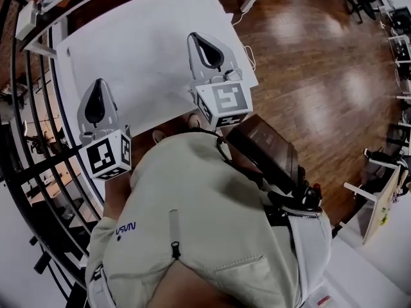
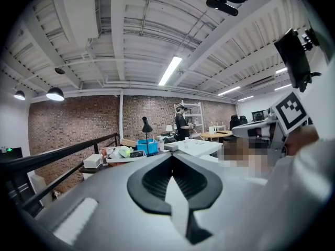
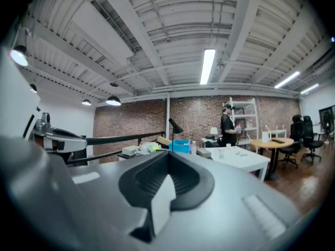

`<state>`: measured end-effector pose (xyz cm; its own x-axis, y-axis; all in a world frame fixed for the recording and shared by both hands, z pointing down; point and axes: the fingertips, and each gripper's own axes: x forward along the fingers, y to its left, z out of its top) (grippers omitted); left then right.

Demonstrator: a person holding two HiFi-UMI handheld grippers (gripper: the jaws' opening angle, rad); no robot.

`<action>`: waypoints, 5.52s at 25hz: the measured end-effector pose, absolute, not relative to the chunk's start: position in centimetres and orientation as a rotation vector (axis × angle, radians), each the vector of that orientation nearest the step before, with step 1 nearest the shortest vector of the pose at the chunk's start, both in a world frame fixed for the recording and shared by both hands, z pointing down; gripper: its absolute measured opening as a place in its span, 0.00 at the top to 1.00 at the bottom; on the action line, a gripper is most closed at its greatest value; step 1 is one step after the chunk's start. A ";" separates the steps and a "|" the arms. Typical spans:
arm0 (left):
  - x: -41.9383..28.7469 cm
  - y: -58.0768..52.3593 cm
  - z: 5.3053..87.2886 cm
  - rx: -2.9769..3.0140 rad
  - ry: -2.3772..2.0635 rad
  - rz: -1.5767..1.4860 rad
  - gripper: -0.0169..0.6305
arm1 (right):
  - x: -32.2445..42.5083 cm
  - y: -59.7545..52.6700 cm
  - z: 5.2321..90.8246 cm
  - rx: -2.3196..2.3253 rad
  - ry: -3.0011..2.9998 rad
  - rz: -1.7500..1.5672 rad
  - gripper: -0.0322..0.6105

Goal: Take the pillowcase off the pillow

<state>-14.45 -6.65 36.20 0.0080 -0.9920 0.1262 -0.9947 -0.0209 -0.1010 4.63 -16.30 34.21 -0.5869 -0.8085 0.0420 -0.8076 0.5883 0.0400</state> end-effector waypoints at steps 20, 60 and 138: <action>-14.3 -7.4 36.4 2.209 -2.173 0.292 0.97 | 3.7 -17.0 34.0 1.354 -2.754 -0.006 0.95; -14.2 -7.9 36.2 2.222 -2.172 0.293 0.97 | 3.4 -16.8 34.0 1.337 -2.752 -0.018 0.95; -13.7 -6.1 34.6 2.239 -2.214 0.287 0.97 | 3.8 -15.1 31.0 1.332 -2.778 -0.085 0.95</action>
<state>-13.68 -6.13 34.59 0.0028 -0.9934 0.1145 -0.9898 -0.0191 -0.1413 3.79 -15.06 31.00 -0.6249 -0.7802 0.0299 -0.7769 0.6251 0.0756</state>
